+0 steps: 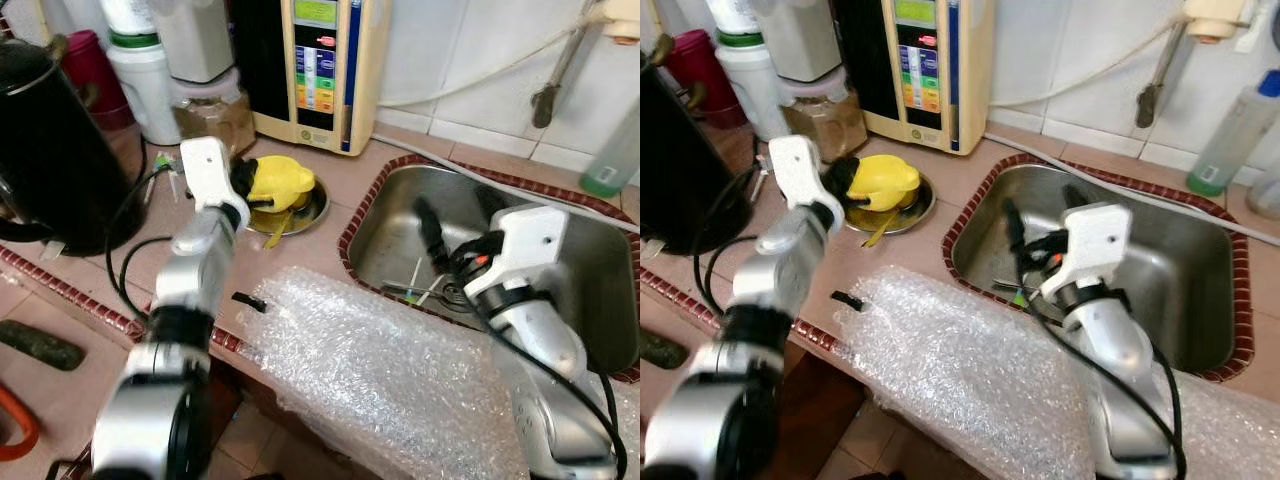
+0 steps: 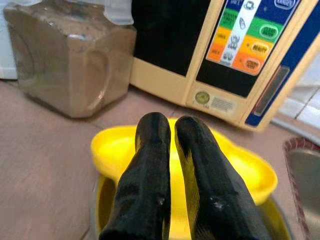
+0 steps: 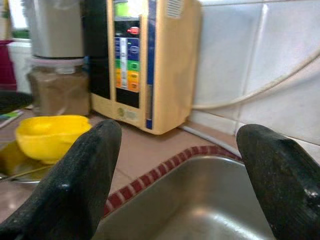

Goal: Kitchen organization

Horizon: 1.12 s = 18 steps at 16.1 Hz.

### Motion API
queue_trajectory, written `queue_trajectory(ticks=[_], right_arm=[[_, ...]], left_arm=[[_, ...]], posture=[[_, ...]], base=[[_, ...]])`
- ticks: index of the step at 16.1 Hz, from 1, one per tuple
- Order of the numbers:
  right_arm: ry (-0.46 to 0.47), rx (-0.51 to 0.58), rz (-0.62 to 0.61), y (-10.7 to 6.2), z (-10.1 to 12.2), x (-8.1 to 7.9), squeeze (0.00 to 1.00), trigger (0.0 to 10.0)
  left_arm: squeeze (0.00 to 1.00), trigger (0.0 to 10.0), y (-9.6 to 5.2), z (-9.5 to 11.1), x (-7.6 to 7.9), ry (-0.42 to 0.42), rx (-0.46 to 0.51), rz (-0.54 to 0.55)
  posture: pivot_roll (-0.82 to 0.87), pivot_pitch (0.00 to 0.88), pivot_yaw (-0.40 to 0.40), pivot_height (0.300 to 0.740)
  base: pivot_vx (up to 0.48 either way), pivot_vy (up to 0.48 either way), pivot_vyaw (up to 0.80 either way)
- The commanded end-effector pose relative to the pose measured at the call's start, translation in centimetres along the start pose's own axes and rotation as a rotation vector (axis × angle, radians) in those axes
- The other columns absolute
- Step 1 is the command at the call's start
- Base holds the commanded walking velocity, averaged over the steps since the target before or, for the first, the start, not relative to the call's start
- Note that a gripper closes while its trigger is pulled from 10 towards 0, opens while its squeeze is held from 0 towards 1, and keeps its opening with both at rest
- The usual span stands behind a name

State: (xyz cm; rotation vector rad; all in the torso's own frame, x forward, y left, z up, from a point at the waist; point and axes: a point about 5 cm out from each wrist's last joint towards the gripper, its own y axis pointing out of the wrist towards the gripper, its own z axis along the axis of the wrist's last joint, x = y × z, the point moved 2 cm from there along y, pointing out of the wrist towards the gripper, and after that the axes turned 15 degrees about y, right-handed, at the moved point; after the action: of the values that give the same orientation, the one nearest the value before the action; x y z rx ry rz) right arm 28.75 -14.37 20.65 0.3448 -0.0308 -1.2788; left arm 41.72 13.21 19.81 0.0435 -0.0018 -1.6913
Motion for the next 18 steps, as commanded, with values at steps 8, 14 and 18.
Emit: queue_trajectory(ticks=[8, 14, 18], right_arm=[[-0.018, -0.042, 0.059, -0.9, 0.0, -1.8, 0.00, 10.0], [-0.017, -0.051, 0.064, -0.6, -0.4, -2.0, 0.00, 10.0], [-0.013, -0.048, 0.062, -0.5, -0.4, -2.1, 0.00, 10.0]], left_arm=[[0.00, 8.7, 1.8, -0.1, -1.1, -0.166, -0.150, 0.111], [1.00, 10.0, 2.2, 2.1, -1.0, -0.132, -0.010, 0.073], [1.00, 10.0, 2.2, 3.0, -1.8, -0.186, 0.037, 0.118]], posture=[[-0.08, 0.173, 0.097, 0.740], [-0.06, 0.170, 0.094, 0.740], [-0.05, 0.177, 0.093, 0.740]], base=[[0.000, 0.000, 0.00], [0.000, 0.000, 0.00], [0.000, 0.000, 0.00]])
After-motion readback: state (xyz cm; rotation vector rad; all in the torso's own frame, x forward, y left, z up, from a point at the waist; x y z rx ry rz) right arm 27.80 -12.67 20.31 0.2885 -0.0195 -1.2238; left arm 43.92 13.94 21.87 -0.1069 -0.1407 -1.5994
